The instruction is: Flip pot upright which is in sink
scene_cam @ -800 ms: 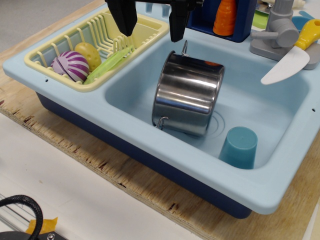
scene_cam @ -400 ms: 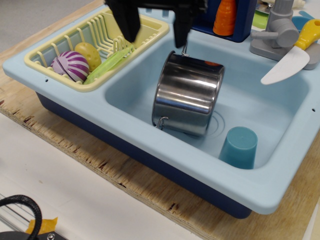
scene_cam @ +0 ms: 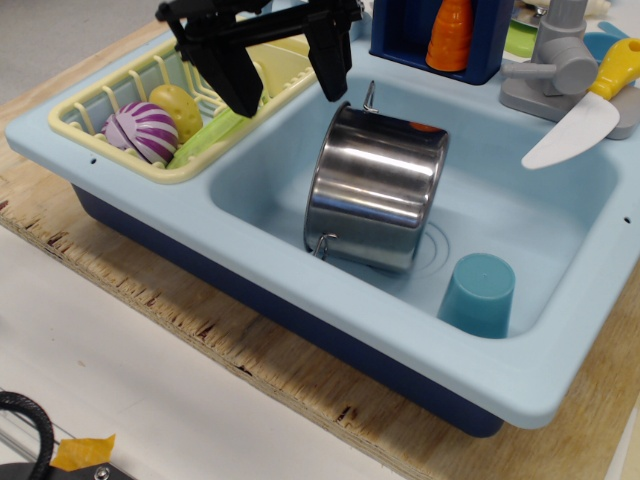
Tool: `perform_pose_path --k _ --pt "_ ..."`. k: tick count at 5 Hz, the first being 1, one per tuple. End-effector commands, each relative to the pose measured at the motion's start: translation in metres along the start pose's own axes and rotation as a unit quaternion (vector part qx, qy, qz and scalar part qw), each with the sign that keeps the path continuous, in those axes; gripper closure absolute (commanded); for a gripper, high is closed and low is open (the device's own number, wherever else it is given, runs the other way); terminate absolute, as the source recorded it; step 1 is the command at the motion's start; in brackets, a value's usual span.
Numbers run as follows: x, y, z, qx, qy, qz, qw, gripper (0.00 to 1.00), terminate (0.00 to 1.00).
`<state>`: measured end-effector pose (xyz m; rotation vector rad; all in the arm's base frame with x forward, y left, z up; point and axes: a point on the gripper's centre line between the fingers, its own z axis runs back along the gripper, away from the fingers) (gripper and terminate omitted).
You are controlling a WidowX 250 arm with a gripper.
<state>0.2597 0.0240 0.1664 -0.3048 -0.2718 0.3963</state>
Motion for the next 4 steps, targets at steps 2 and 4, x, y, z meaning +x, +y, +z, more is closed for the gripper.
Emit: perform_pose_path --k 2,4 --pt "-0.002 0.003 -0.015 -0.104 0.009 0.060 0.9927 0.00 0.00" --pt "-0.009 -0.010 -0.031 -0.150 0.012 0.069 0.9863 0.00 0.00"
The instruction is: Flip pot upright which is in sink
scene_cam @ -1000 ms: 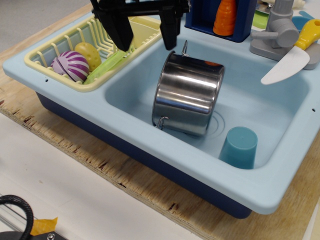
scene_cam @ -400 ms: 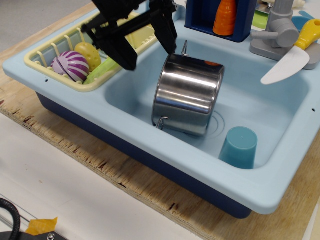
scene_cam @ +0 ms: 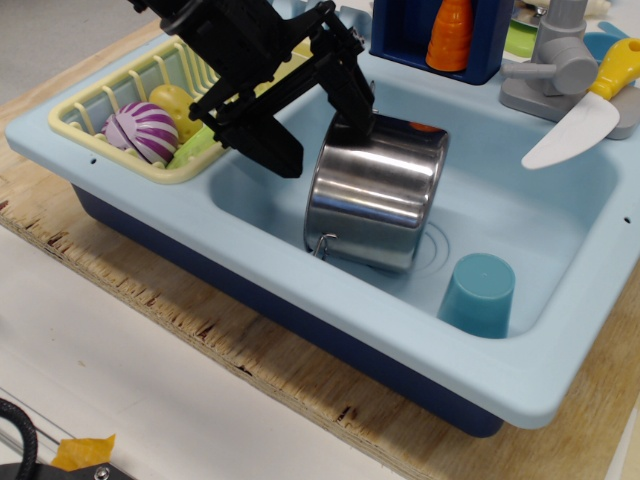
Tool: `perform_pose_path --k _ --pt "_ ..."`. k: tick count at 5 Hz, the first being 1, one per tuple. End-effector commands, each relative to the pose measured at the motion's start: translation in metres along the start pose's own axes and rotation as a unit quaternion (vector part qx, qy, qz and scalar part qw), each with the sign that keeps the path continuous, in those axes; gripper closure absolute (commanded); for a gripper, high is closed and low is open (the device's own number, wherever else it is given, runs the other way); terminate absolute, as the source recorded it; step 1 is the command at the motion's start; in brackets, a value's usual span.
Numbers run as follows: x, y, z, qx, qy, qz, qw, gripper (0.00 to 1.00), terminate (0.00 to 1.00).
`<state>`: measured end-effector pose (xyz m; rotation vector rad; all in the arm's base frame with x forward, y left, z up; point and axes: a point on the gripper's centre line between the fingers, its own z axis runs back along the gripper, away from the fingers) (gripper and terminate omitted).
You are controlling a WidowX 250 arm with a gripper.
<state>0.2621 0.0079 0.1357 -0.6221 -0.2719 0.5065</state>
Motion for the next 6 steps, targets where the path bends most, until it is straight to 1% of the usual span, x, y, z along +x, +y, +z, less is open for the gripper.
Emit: perform_pose_path --k 1,2,3,4,5,6 --pt "-0.002 -0.016 -0.011 -0.013 -0.001 -0.017 0.9998 0.00 0.00" --pt "-0.004 -0.022 -0.019 -0.010 0.003 -0.021 0.9997 0.00 0.00" --pt "-0.007 -0.025 -0.026 0.004 0.002 -0.041 0.9991 1.00 0.00" --pt "-0.007 -0.032 -0.028 0.069 -0.011 -0.108 0.9917 1.00 0.00" --pt "-0.003 -0.045 -0.034 0.106 -0.003 -0.185 0.9770 1.00 0.00" --pt "-0.004 -0.055 -0.038 0.115 0.005 -0.211 0.9707 0.00 0.00"
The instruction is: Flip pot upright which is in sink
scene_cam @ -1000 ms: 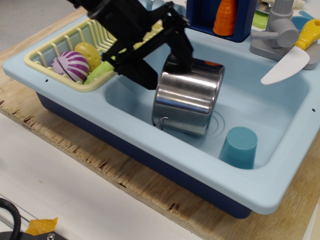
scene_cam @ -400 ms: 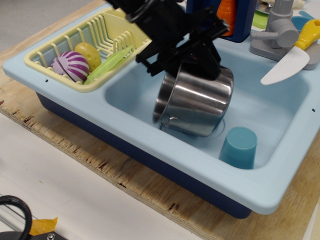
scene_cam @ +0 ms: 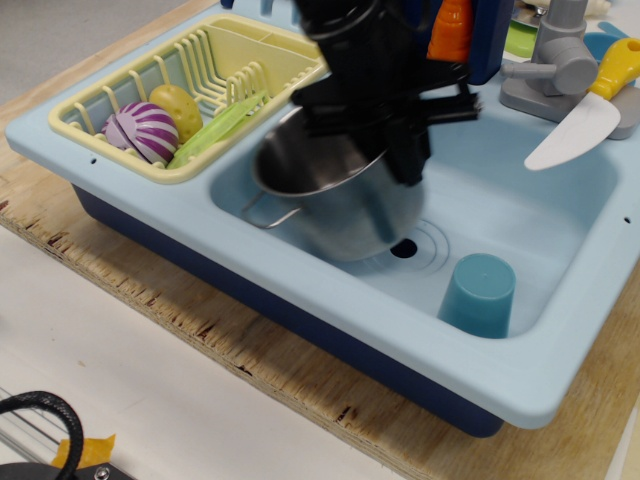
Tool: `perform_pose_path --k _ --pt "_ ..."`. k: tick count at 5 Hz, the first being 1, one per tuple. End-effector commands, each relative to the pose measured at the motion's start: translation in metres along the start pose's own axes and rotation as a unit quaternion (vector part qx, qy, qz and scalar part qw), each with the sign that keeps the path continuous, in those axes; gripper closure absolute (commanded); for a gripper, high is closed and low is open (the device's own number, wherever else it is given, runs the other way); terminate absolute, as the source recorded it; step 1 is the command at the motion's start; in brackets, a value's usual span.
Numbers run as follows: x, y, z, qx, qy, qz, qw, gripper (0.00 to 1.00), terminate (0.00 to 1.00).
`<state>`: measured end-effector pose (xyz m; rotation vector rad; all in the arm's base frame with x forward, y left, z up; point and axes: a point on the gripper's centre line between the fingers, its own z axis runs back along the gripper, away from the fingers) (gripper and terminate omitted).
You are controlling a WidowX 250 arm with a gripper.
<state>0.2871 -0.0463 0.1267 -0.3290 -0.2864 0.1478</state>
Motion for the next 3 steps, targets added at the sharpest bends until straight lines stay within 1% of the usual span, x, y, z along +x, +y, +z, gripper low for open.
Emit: perform_pose_path --k 1,2,3 --pt "0.003 -0.012 0.004 -0.014 0.004 0.001 0.9999 0.00 0.00" --pt "0.000 -0.023 0.003 -0.020 0.016 0.002 0.9997 0.00 0.00" --pt "0.000 -0.023 0.003 -0.020 0.016 0.002 0.9997 0.00 0.00"
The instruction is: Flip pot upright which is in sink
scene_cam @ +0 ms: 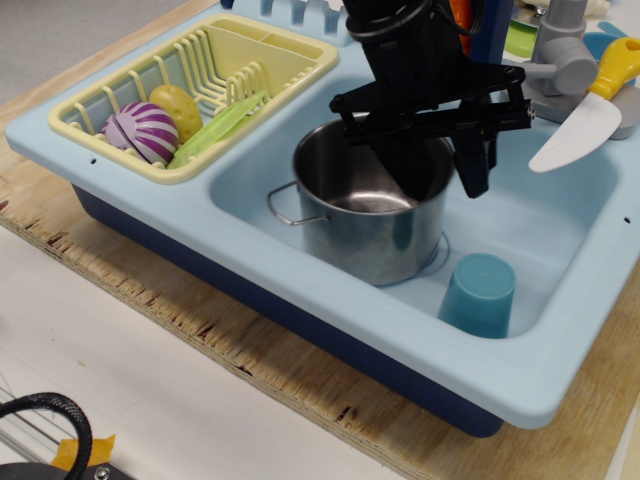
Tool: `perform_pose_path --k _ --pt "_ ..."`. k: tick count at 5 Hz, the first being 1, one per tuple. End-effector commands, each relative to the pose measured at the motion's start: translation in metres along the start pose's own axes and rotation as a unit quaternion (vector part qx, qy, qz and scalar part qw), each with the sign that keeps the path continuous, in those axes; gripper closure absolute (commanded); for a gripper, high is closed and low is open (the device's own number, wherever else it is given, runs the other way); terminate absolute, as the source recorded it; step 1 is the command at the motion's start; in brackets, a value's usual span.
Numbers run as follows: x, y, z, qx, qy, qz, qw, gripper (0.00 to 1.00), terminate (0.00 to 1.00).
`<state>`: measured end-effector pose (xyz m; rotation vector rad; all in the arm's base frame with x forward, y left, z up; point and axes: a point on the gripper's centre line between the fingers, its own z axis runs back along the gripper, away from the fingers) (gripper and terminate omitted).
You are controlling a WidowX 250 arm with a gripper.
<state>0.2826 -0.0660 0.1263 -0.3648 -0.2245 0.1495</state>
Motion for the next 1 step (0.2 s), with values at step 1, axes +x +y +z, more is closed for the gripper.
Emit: perform_pose_path --k 1 --pt "0.0070 -0.0051 0.0082 -0.005 -0.015 -0.007 0.9998 0.00 1.00"
